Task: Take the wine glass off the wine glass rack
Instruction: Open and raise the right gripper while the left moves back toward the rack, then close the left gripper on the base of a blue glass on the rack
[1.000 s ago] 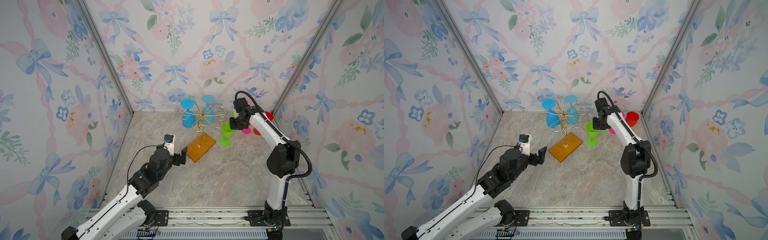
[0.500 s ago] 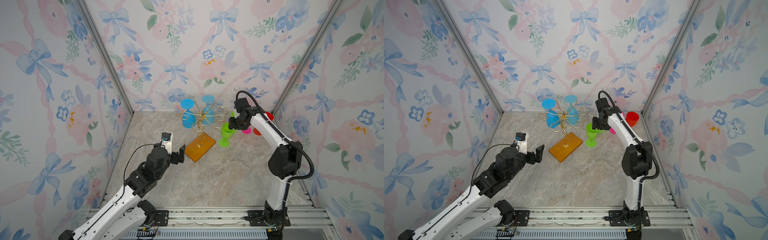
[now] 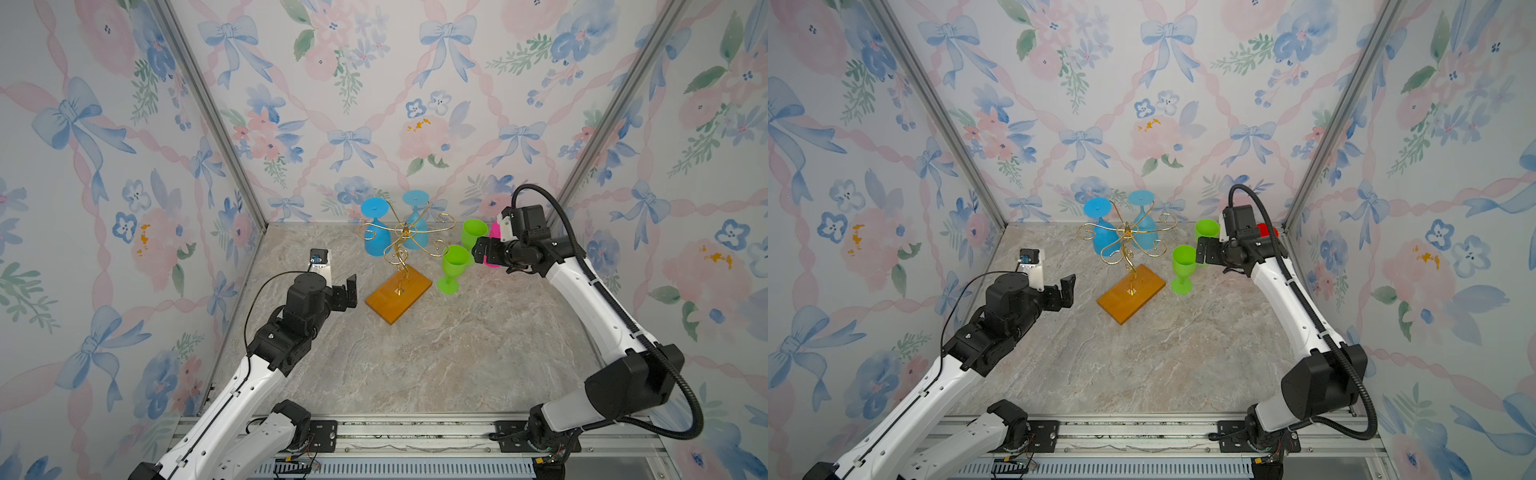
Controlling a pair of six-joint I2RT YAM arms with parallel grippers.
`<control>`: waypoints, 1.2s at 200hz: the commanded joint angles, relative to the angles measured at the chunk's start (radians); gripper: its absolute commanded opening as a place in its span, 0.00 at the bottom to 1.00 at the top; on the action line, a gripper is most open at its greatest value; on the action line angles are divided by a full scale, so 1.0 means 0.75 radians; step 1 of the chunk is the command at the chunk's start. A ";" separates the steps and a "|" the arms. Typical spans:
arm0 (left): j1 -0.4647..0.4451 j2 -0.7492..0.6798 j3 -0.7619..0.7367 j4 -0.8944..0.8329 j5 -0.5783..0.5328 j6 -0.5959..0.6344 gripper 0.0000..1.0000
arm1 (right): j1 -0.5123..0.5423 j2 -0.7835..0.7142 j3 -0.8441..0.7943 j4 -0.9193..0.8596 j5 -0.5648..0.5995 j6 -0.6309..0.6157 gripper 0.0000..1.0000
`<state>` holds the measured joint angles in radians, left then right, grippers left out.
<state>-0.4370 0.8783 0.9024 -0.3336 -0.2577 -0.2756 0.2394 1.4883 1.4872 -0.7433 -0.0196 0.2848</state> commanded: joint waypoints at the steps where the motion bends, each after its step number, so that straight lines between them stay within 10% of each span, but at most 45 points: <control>1: 0.076 0.054 0.082 -0.013 0.164 -0.060 0.98 | -0.012 -0.062 -0.126 0.132 -0.077 0.001 0.99; 97: 0.454 0.383 0.458 -0.007 0.728 -0.189 0.97 | -0.011 -0.275 -0.366 0.294 -0.249 -0.007 0.99; 240: 0.507 0.904 0.944 -0.006 1.233 -0.513 0.74 | 0.037 -0.321 -0.432 0.332 -0.301 0.004 1.00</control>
<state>-0.0628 1.5265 1.5852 -0.3378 0.5903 -0.5976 0.2554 1.2694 1.1709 -0.5106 -0.2329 0.2848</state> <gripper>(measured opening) 0.755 0.996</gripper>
